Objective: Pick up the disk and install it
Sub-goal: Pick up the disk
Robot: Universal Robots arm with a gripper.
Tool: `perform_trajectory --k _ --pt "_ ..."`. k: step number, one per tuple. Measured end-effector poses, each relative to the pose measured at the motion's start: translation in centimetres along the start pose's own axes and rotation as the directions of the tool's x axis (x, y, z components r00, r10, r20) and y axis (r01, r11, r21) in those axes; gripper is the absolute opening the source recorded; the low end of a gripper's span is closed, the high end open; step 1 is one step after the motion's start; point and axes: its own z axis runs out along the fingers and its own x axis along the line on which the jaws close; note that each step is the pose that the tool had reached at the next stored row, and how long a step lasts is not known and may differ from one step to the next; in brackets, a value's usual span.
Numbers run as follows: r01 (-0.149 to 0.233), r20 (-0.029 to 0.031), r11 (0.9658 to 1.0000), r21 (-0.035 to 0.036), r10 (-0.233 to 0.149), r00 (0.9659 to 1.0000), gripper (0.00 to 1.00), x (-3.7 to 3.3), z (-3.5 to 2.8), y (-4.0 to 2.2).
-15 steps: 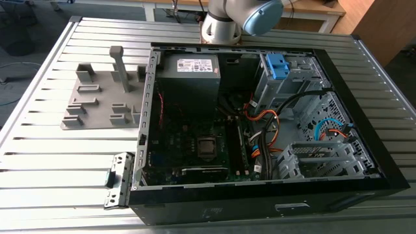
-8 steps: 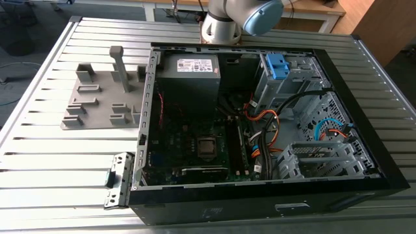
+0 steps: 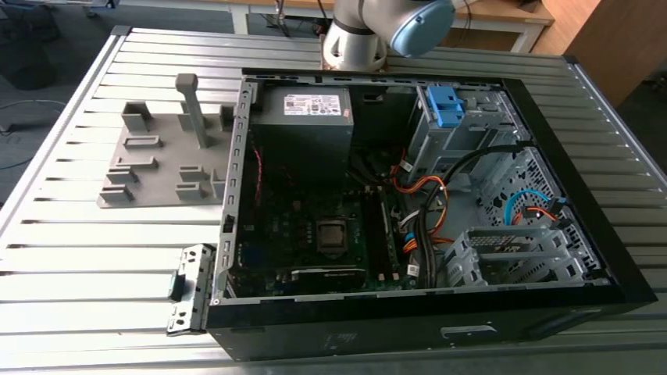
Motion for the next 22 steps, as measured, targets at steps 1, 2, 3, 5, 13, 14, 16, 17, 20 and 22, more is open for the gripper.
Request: perform_trajectory --k 1,2,3,5,13,14,16,17,20,22 --pt "0.0 -0.0001 1.0 -0.0001 0.0 1.0 0.36 0.04 -0.01 0.0" --pt "0.0 -0.0001 1.0 -0.0001 0.0 1.0 0.36 0.08 -0.01 0.0" --pt "0.0 -0.0001 1.0 -0.0001 0.0 1.0 0.36 0.12 -0.01 0.0" --pt "0.0 -0.0002 1.0 -0.0001 0.0 1.0 0.36 0.2 -0.01 0.01" --pt "0.0 -0.0004 1.0 0.0 0.0 1.0 0.36 0.54 -0.03 0.02" --pt "0.0 -0.0004 1.0 0.0 0.0 1.0 0.36 0.58 -0.03 0.03" --pt "0.0 -0.0005 1.0 0.0 0.0 1.0 0.36 0.67 -0.04 0.03" --pt "0.0 -0.0005 1.0 0.0 0.0 1.0 0.36 0.71 -0.04 0.03" --pt "0.0 -0.0006 1.0 0.0 0.0 1.0 0.36 0.84 -0.05 0.03" --pt "0.0 -0.0006 1.0 -0.0001 0.0 1.0 0.36 0.92 -0.05 0.04"
